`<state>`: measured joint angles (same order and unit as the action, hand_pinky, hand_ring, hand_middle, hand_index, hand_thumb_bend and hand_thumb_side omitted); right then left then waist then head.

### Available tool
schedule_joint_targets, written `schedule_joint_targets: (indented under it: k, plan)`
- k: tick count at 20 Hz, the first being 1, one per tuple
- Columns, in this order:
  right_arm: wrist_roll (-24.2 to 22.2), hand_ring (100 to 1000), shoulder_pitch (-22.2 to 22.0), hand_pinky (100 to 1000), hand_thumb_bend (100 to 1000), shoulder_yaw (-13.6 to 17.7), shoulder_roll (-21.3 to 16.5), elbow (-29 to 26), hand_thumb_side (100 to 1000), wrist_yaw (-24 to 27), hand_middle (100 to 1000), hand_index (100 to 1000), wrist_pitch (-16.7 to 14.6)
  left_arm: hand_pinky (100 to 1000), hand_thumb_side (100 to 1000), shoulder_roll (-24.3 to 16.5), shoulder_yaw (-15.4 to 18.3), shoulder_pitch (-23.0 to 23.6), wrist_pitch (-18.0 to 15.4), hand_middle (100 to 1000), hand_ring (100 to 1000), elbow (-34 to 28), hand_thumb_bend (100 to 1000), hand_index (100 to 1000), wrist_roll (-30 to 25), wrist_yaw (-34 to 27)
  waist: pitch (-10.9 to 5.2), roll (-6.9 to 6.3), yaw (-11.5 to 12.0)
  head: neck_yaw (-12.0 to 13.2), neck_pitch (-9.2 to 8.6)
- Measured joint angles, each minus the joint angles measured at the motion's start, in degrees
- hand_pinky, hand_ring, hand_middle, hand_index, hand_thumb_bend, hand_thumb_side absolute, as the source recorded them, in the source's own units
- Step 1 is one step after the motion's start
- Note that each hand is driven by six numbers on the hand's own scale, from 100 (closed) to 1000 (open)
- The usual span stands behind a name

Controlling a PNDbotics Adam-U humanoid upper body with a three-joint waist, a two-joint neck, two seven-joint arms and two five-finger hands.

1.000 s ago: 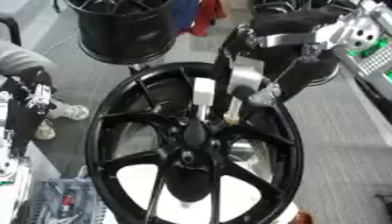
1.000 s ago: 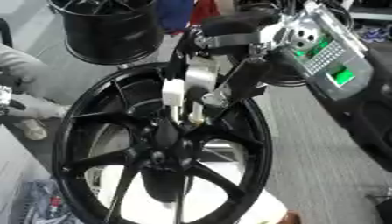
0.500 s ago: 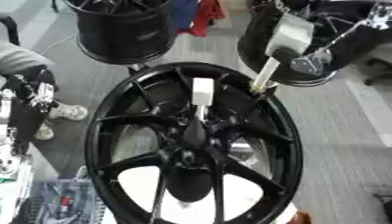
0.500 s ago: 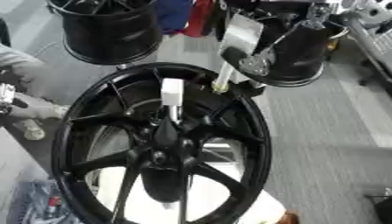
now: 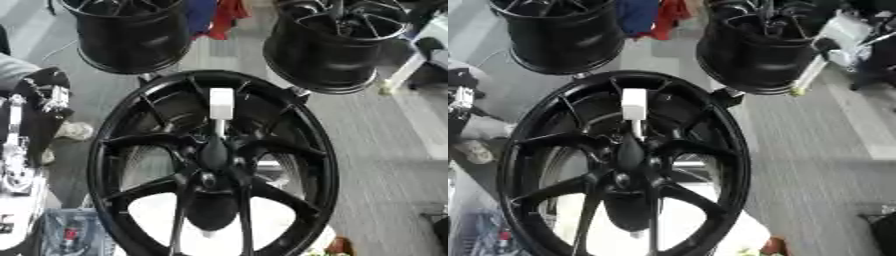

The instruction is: Pull the pin out of the wheel hub.

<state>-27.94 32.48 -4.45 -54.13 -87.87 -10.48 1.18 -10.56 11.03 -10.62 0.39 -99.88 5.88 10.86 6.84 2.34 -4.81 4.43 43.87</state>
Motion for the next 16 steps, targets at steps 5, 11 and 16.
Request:
schedule_joint_targets:
  k: [5, 11, 16]
  plan:
    - [4.9, 852, -8.0, 836, 372, 8.1, 5.3, 8.0, 340, -4.5, 896, 946, 4.9, 449, 599, 0.0, 0.2, -0.1, 0.1, 639, 612, 0.0, 220, 781, 0.4, 0.1, 0.46, -0.23, 0.2, 0.6, 0.0]
    - [10.9, 840, -17.6, 825, 384, 17.8, 13.0, 15.3, 352, -6.6, 890, 942, 7.0, 450, 600, 0.0, 0.0, -0.2, 0.0, 639, 613, 0.0, 218, 781, 0.1, 0.1, 0.27, -0.35, 2.3, -0.9, 0.0]
    - [15.9, 833, -25.6, 819, 376, 22.9, 15.7, 14.5, 350, -5.7, 881, 941, 3.1, 449, 600, 0.1, -0.6, -0.4, -0.2, 639, 613, 0.0, 218, 781, -0.6, 0.1, -0.14, -0.17, 3.7, -2.4, 0.0]
